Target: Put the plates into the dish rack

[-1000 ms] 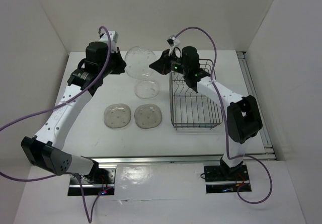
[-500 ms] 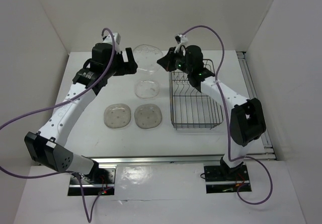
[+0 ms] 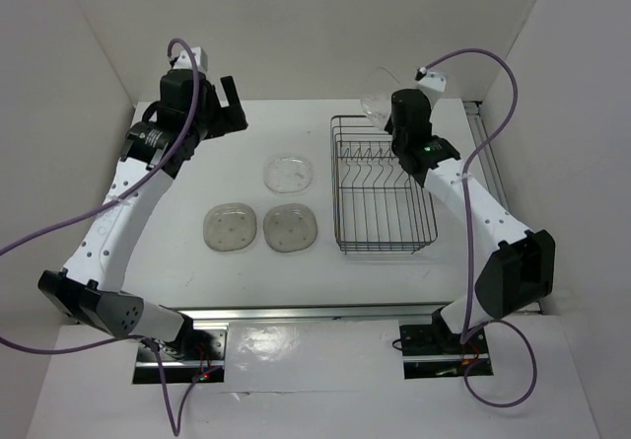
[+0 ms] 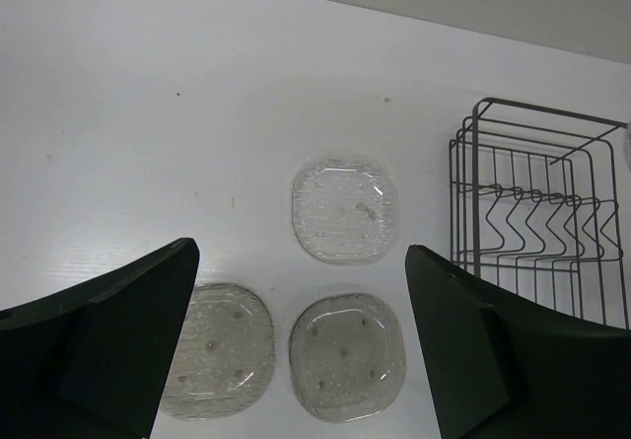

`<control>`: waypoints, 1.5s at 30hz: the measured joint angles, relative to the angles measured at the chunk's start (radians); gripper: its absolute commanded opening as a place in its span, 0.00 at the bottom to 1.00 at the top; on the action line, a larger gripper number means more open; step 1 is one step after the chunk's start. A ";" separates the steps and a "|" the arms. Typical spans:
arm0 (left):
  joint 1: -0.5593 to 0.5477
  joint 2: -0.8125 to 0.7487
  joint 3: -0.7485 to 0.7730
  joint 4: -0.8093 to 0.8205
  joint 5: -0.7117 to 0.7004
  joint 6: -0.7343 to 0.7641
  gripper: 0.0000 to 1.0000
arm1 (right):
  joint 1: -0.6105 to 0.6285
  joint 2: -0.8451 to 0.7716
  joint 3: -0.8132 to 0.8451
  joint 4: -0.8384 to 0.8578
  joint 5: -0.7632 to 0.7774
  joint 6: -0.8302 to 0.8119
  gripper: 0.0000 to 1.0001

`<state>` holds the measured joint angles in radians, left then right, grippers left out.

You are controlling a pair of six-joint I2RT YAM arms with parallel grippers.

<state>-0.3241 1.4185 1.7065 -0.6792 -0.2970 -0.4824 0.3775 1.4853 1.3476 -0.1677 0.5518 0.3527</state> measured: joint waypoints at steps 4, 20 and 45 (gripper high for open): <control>0.013 0.011 0.002 -0.034 0.010 -0.005 1.00 | 0.040 0.036 0.001 -0.108 0.187 0.059 0.00; 0.034 0.055 0.004 -0.078 0.060 -0.019 1.00 | 0.220 0.220 0.069 -0.381 0.429 0.317 0.00; 0.035 0.055 0.005 -0.079 0.116 -0.018 1.00 | 0.278 0.449 0.277 -0.598 0.518 0.573 0.07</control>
<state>-0.2893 1.4734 1.7115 -0.7578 -0.1806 -0.5003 0.6559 1.9347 1.6241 -0.7654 1.0702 0.9260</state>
